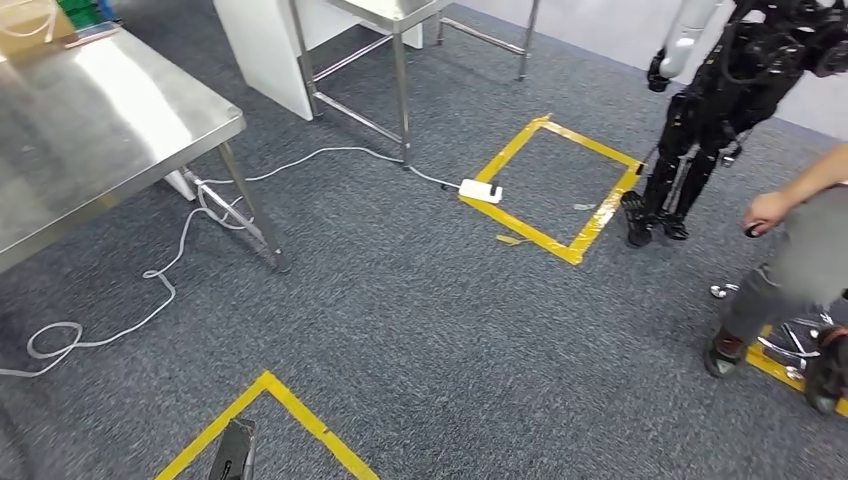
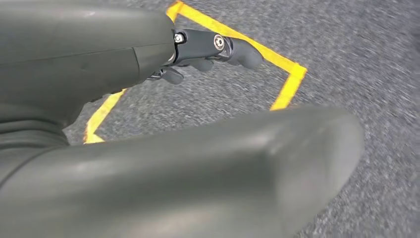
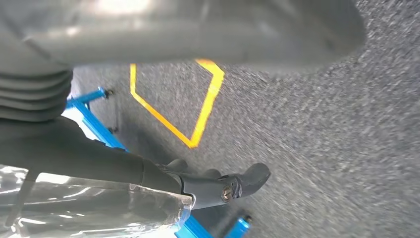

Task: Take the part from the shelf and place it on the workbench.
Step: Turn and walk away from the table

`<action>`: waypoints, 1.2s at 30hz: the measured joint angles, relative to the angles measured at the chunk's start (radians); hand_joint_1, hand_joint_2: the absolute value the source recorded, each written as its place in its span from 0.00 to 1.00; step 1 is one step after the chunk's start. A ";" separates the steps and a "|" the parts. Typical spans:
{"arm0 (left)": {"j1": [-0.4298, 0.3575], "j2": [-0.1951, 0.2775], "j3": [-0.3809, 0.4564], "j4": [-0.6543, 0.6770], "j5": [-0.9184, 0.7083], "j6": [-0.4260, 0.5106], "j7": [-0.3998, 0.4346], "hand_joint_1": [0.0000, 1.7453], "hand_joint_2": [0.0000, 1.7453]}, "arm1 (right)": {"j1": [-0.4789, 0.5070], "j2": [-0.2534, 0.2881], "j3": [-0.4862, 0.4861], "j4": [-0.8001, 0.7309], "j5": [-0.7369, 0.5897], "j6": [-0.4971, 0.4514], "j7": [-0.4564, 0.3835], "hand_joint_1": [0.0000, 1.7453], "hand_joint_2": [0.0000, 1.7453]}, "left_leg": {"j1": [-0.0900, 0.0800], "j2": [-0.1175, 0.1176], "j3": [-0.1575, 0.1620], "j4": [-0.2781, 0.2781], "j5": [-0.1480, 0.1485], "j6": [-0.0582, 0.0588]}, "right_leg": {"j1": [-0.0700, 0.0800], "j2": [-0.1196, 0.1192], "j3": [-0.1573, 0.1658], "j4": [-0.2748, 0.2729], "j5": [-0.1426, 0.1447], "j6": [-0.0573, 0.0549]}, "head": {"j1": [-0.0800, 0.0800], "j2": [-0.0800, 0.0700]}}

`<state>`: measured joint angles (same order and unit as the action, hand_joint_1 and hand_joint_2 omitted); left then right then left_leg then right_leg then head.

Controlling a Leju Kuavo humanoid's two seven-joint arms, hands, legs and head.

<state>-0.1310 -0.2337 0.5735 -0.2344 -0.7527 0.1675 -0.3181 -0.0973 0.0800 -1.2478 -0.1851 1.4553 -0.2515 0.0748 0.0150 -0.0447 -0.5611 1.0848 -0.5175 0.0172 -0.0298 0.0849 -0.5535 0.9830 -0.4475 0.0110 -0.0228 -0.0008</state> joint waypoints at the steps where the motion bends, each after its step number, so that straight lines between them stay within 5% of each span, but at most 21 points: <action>1: 0.000 0.000 0.000 0.000 0.000 0.000 0.000 0.00 1.00 | -0.002 0.001 0.000 0.000 0.000 0.000 0.000 0.00 0.00 | 0.002 -0.025 0.023 -0.053 0.021 0.003 | 0.000 0.012 -0.003 0.001 0.002 0.004 | 0.000 0.000; 3: 0.001 0.000 -0.001 0.000 0.000 0.000 0.000 0.00 1.00 | -0.003 0.001 0.000 0.000 -0.001 0.000 0.000 0.00 0.00 | 0.001 -0.052 0.035 -0.088 0.026 0.008 | -0.001 0.035 -0.015 0.000 0.010 0.019 | 0.001 0.000; 5: -0.001 0.000 -0.001 0.000 0.000 0.000 0.001 0.00 1.00 | 0.000 0.002 0.000 0.000 -0.001 0.000 0.000 0.00 0.00 | -0.002 -0.028 0.035 -0.097 0.033 0.020 | -0.004 0.048 -0.026 -0.003 0.017 0.035 | 0.000 0.000; 7: -0.004 -0.001 -0.001 0.000 -0.001 0.000 0.002 0.00 1.00 | 0.001 0.002 0.000 0.000 -0.001 0.001 0.000 0.00 0.00 | -0.003 0.000 0.038 -0.111 0.044 0.036 | 0.001 0.003 -0.053 0.037 -0.002 0.036 | 0.004 0.000; 9: -0.003 -0.001 -0.001 0.000 -0.001 -0.001 0.004 0.00 1.00 | -0.003 0.001 0.000 0.000 -0.001 0.001 0.000 0.00 0.00 | -0.007 0.033 0.037 -0.116 0.049 0.046 | 0.005 -0.056 -0.114 0.158 -0.059 0.026 | 0.011 0.000; 11: -0.001 -0.001 -0.001 0.000 -0.001 -0.002 0.006 0.00 1.00 | -0.005 0.000 0.000 0.000 -0.001 0.002 0.000 0.00 0.00 | -0.013 0.067 0.033 -0.116 0.049 0.049 | 0.005 -0.071 -0.169 0.281 -0.107 0.025 | 0.016 0.000; 12: -0.001 -0.001 -0.001 0.000 -0.001 -0.003 0.007 0.00 1.00 | -0.004 0.000 0.000 0.000 -0.001 0.003 0.001 0.00 0.00 | -0.015 0.082 0.032 -0.116 0.049 0.049 | 0.005 -0.073 -0.173 0.300 -0.111 0.030 | 0.017 0.000; 13: -0.001 -0.001 -0.001 0.000 0.000 -0.004 0.008 0.00 1.00 | -0.002 0.000 0.000 0.000 0.000 0.004 0.002 0.00 0.00 | -0.016 0.096 0.032 -0.116 0.050 0.049 | 0.004 -0.077 -0.152 0.274 -0.100 0.037 | 0.019 0.000; 15: -0.002 -0.001 -0.001 0.000 0.000 -0.007 0.010 0.00 1.00 | -0.001 -0.002 -0.001 0.000 0.000 0.006 0.003 0.00 0.00 | -0.019 0.122 0.034 -0.114 0.048 0.047 | 0.005 -0.111 -0.060 0.130 -0.056 0.048 | 0.021 0.000; 17: -0.002 -0.001 -0.001 0.000 0.000 -0.010 0.011 0.00 1.00 | -0.006 -0.004 -0.001 0.000 0.000 0.008 0.003 0.00 0.00 | -0.027 0.144 0.036 -0.111 0.044 0.040 | 0.011 -0.150 0.011 0.012 -0.025 0.045 | 0.021 0.000; 20: -0.005 -0.001 -0.001 0.000 0.001 -0.010 0.012 0.00 1.00 | -0.004 -0.004 -0.001 0.000 0.000 0.011 0.003 0.00 0.00 | -0.031 0.169 0.038 -0.107 0.039 0.028 | 0.009 -0.137 0.016 -0.012 -0.014 0.029 | 0.016 0.000; 23: -0.006 -0.001 -0.002 0.000 0.001 -0.011 0.013 0.00 1.00 | -0.001 -0.004 -0.001 0.000 -0.001 0.012 0.003 0.00 0.00 | -0.019 0.106 0.012 -0.038 -0.016 0.009 | -0.004 -0.108 0.014 -0.015 -0.004 0.011 | 0.014 0.000; 25: -0.003 -0.001 -0.002 0.000 0.002 -0.012 0.014 0.00 1.00 | -0.004 -0.004 -0.001 0.000 -0.001 0.013 0.002 0.00 0.00 | -0.012 0.058 -0.047 0.096 -0.091 0.001 | -0.002 -0.086 0.007 -0.014 0.001 0.002 | 0.014 0.000; 27: -0.001 -0.001 -0.002 0.000 0.002 -0.012 0.015 0.00 1.00 | -0.004 -0.004 -0.001 0.000 -0.001 0.013 0.002 0.00 0.00 | -0.006 0.046 -0.091 0.192 -0.122 -0.002 | 0.000 -0.060 0.002 -0.013 0.005 -0.001 | 0.014 0.000; 29: 0.000 -0.001 -0.002 0.000 0.002 -0.012 0.016 0.00 1.00 | -0.002 -0.004 -0.001 0.000 -0.001 0.014 0.003 0.00 0.00 | 0.001 0.041 -0.065 0.142 -0.073 -0.002 | -0.001 -0.033 0.001 -0.010 0.006 0.001 | 0.014 0.000; 31: 0.000 -0.001 -0.002 0.000 0.002 -0.014 0.017 0.00 1.00 | -0.002 -0.003 -0.001 0.000 -0.001 0.014 0.002 0.00 0.00 | 0.010 0.000 0.001 0.007 -0.005 -0.003 | 0.000 -0.006 -0.001 -0.003 0.007 0.005 | 0.014 0.000; 33: 0.000 -0.001 -0.002 0.000 0.002 -0.018 0.019 0.00 1.00 | -0.004 -0.003 -0.001 0.000 -0.001 0.015 0.002 0.00 0.00 | 0.012 -0.039 0.035 -0.071 0.019 -0.003 | 0.003 0.017 -0.012 0.002 0.012 0.016 | 0.015 0.000; 36: -0.002 -0.001 -0.002 0.000 0.002 -0.022 0.024 0.00 1.00 | -0.001 -0.002 -0.001 0.000 -0.003 0.016 0.002 0.00 0.00 | 0.003 -0.018 0.034 -0.084 0.027 0.015 | 0.001 0.035 -0.034 0.000 0.023 0.041 | 0.016 0.000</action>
<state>-0.1326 -0.2348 0.5711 -0.2342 -0.7510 0.1452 -0.2943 -0.0983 0.0777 -1.2489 -0.1850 1.4522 -0.2352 0.0771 0.0179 -0.0627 -0.5271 1.0003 -0.4907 0.0322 -0.0292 0.1195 -0.5878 0.9832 -0.4242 0.0519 -0.0070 -0.0008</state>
